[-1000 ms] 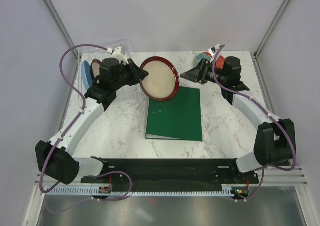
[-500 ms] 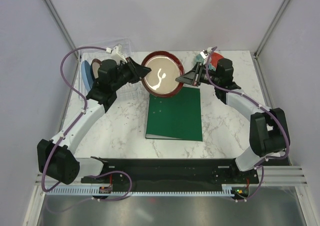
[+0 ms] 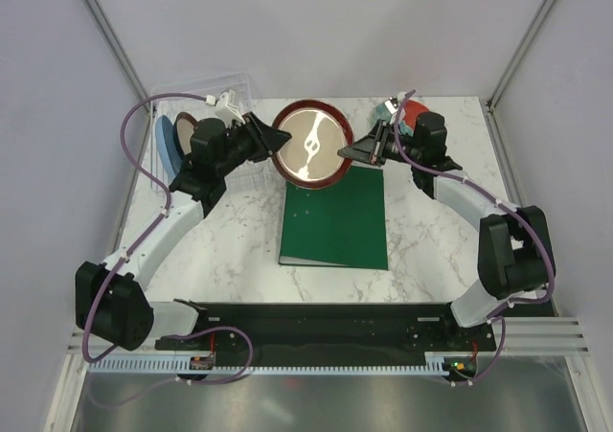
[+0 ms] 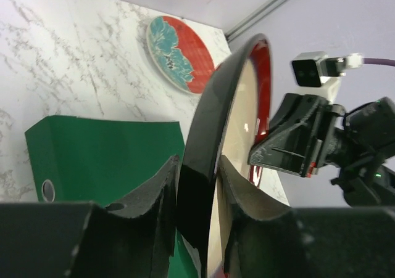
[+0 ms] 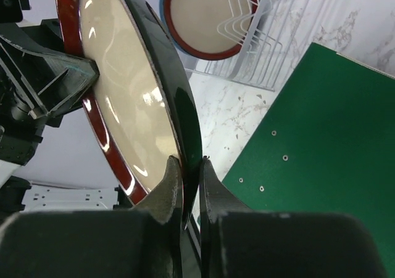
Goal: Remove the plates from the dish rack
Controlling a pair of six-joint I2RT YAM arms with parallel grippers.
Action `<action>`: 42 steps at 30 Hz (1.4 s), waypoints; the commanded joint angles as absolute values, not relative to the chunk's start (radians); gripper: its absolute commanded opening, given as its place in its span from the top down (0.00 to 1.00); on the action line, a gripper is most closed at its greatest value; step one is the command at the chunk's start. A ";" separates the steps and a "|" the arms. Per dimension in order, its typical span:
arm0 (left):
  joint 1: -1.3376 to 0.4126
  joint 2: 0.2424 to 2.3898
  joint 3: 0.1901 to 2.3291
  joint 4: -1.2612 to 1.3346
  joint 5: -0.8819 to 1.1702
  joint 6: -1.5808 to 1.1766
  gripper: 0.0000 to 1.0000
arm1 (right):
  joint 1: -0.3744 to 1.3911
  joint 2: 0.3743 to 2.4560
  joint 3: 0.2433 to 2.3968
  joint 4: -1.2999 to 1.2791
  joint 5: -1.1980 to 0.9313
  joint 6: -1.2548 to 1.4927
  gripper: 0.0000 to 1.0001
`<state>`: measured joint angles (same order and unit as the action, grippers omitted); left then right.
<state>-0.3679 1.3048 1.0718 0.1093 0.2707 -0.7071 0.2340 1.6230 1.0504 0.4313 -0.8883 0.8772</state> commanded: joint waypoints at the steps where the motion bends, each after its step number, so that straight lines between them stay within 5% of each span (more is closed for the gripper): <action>1: -0.391 1.264 1.077 0.203 0.299 -0.733 0.63 | 0.241 1.536 1.157 0.236 -0.698 0.655 1.00; 11: -0.391 1.270 1.072 0.126 0.235 -0.673 0.40 | 0.138 1.519 1.178 0.195 -0.643 0.666 1.00; 18: -0.390 1.235 1.077 0.014 0.037 -0.566 0.35 | 0.003 1.568 1.270 0.147 -0.626 0.677 1.00; 29: -0.388 1.144 1.100 -0.132 -0.317 -0.281 0.16 | -0.133 1.974 1.615 0.058 -0.583 0.670 1.00; 42: -0.388 1.109 1.092 -0.138 -0.492 -0.123 0.11 | -0.204 2.252 1.855 0.023 -0.592 0.687 1.00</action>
<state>-0.3885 1.1332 1.0653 -0.1345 -0.4271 -0.1959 -0.1814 2.2799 1.7439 -0.0994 -0.5159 0.6437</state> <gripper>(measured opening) 0.887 0.099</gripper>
